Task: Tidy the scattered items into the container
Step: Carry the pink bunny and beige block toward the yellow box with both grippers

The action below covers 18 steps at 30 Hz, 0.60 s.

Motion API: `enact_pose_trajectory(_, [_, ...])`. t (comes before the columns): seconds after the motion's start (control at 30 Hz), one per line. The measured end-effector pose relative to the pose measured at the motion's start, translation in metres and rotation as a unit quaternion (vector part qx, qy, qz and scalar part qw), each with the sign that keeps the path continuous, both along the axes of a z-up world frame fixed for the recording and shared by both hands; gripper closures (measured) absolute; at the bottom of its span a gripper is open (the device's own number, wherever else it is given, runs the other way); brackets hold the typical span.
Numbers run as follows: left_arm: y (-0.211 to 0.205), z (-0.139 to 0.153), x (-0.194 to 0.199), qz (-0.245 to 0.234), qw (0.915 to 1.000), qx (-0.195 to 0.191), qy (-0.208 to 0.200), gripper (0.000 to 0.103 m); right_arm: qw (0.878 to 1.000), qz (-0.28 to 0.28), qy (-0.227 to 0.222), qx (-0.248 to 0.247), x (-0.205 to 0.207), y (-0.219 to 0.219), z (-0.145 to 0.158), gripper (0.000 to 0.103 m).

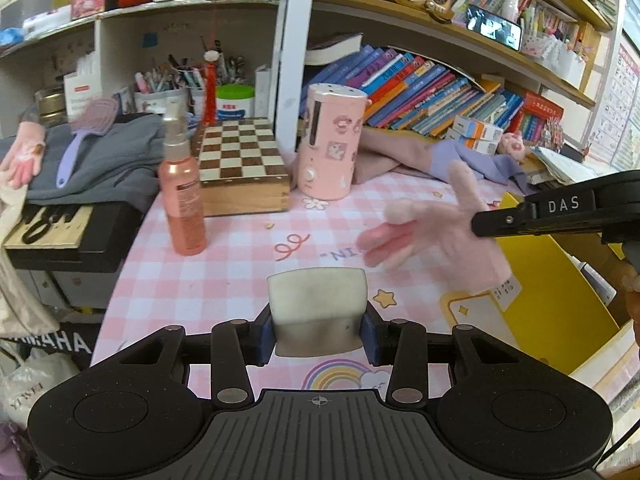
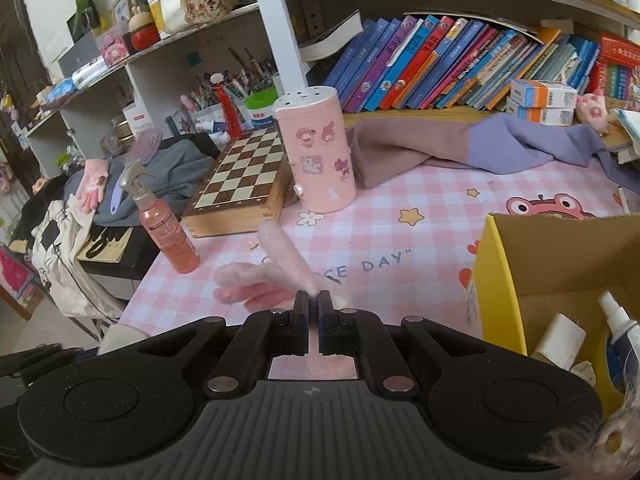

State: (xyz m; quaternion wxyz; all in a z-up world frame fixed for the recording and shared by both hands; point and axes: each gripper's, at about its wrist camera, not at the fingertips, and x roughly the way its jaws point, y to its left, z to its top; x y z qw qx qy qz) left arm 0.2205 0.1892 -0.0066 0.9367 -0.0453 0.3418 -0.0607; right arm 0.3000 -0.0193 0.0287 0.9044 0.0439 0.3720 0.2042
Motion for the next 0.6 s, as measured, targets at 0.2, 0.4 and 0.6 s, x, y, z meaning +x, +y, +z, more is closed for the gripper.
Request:
enact_pose_trajectory(0.2, [0.007,0.005,-0.013,0.010,0.9999,-0.002,-0.008,0.063,1.000,0.001,0.001,0.003,-0.013,0.001,0.001,0.099])
enact_pose_trajectory(0.4, [0.008,0.014,-0.026,0.010,0.9997,-0.004,-0.021,0.063,1.000,0.019,0.001,0.004,-0.030,0.009,0.002,0.099])
enact_pose_trajectory(0.6, [0.006,0.025,-0.041,0.001,0.9993,-0.010,-0.035,0.064,1.000,0.026,-0.004,0.006,-0.048,0.008,0.006,0.099])
